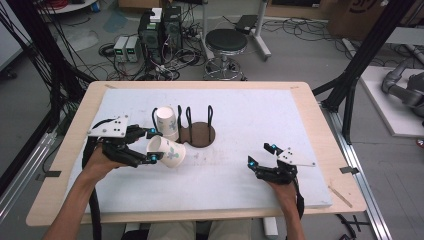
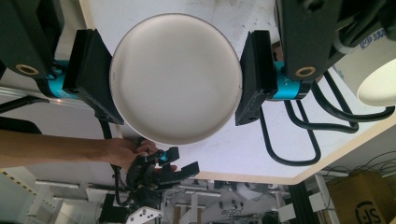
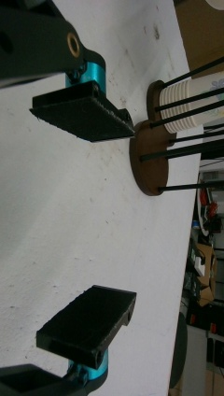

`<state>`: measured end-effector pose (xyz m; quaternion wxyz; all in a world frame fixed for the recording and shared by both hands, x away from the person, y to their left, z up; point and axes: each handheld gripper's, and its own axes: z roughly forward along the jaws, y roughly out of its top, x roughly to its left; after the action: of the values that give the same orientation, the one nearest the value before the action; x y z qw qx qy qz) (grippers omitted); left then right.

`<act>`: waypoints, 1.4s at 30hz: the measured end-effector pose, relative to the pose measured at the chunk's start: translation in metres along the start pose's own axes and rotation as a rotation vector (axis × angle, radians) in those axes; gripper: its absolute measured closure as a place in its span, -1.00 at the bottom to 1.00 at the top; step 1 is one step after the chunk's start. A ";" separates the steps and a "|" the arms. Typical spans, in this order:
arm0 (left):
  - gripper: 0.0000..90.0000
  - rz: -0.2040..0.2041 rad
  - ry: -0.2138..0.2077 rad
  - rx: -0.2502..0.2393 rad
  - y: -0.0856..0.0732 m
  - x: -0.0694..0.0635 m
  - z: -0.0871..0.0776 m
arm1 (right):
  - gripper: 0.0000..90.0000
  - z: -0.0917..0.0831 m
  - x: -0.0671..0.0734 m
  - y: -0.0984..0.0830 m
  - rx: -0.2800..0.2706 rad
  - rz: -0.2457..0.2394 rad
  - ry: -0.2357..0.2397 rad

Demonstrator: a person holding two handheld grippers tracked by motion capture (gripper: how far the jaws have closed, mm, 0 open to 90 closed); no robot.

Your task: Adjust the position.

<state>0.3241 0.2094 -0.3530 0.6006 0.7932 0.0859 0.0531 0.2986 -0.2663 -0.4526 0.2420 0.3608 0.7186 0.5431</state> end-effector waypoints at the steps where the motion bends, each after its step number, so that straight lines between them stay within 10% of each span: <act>1: -0.20 0.000 0.000 0.000 0.000 0.000 0.000 | -0.58 0.000 0.000 0.000 0.000 0.000 0.000; 17: -0.20 -0.018 0.002 -0.006 -0.004 0.003 0.001 | -0.57 0.003 0.000 0.002 0.028 -0.011 0.021; 38: -0.20 -0.029 -0.010 -0.048 -0.004 0.006 0.002 | -0.57 0.000 0.000 0.040 0.049 -0.077 0.264; 42: -0.20 -0.030 -0.017 -0.046 -0.004 0.007 0.005 | -0.57 0.000 0.003 0.058 0.039 -0.101 0.376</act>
<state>0.3314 0.2075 -0.3584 0.6199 0.7783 0.0916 0.0395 0.3114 -0.2552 -0.3971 0.1233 0.2212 0.7788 0.5739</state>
